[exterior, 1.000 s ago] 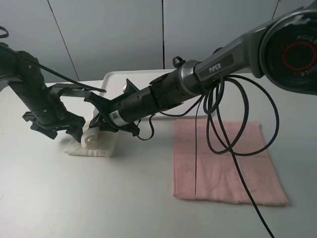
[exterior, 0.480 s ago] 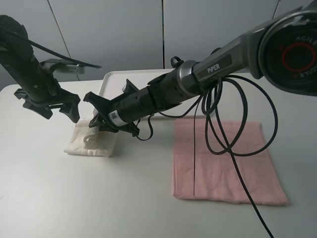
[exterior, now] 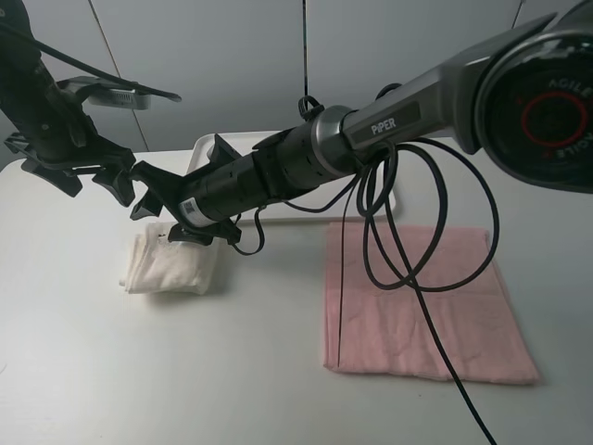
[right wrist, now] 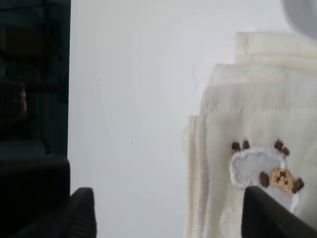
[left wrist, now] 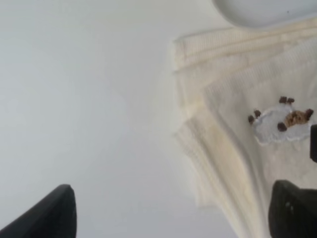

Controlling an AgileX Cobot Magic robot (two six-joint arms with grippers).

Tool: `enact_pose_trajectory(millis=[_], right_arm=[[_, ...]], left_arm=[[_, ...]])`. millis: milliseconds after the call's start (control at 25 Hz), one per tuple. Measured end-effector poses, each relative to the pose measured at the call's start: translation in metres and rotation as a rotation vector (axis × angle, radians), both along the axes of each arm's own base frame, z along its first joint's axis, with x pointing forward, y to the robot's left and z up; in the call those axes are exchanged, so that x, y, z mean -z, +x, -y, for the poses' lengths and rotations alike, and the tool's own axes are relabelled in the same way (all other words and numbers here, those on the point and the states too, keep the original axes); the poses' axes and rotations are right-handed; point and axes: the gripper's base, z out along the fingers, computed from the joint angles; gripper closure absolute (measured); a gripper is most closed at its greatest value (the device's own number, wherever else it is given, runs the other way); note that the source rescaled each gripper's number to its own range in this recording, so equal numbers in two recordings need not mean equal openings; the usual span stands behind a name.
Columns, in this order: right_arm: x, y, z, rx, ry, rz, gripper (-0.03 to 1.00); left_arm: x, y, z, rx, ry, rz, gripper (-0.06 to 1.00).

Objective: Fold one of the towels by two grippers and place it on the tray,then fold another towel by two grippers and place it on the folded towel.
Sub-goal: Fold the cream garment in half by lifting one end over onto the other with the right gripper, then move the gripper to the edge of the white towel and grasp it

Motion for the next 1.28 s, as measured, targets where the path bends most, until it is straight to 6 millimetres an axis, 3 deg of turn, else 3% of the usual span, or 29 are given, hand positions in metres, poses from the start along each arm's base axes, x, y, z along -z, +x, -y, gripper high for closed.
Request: enact_pose_trajectory(millis=[280,560,800,1080,1280], right_arm=[[-0.003,-0.002,0.001,-0.080,-0.050,0.078,0.25],[-0.016,0.013,0.021,-0.139,-0.053,0.101,0.25],[-0.007,0.019,0.039,-0.212,-0.183,0.110,0.25],[-0.001,0.017,0.043,-0.211,-0.237,0.075,0.25],[0.018,0.015,0.043,-0.192,-0.247,-0.006,0.25]], left_arm=[[0.000,0.000,0.000,0.004,0.004,0.001,-0.05],[0.000,0.000,-0.001,0.005,0.007,0.001,-0.05],[0.000,0.000,-0.001,0.007,0.008,0.001,-0.05],[0.000,0.000,-0.001,0.007,0.008,0.001,-0.05],[0.000,0.000,0.000,0.008,0.006,0.001,-0.05]])
